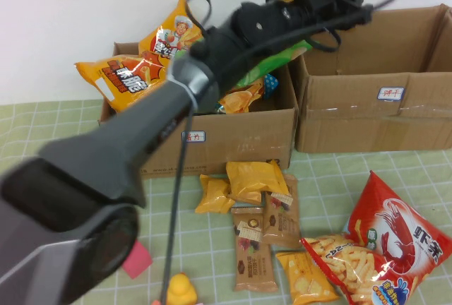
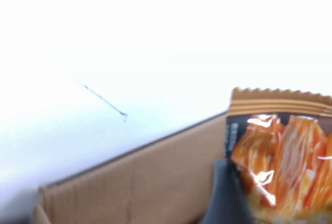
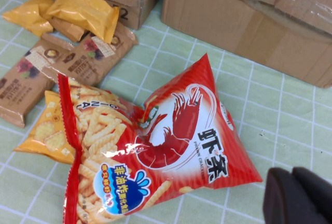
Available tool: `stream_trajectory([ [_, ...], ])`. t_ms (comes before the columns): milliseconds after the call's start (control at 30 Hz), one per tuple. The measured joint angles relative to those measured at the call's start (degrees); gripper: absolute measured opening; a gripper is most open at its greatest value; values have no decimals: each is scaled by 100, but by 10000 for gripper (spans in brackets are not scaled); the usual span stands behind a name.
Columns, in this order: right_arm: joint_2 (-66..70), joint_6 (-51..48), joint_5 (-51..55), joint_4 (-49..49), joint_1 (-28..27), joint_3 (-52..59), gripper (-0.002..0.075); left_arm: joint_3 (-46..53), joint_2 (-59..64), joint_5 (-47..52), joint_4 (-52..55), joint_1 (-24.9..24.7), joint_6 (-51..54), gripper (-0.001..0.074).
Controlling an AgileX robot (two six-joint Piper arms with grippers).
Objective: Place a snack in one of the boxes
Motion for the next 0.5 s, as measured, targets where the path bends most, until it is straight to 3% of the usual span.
stream_trajectory([
  [133, 0, -10, 0, 0, 0, 0, 11, -757, 605, 47, -12, -21, 347, 608],
  [233, 0, -10, 0, 0, 0, 0, 11, -1082, 824, 386, 3, -34, 654, 657],
  [367, 0, -10, 10, -33, 0, 0, 11, -1229, 801, 755, 402, -55, 931, 614],
  [500, 0, -22, 22, -44, 0, 0, 11, -1229, 486, 1398, 1821, -55, 703, 456],
])
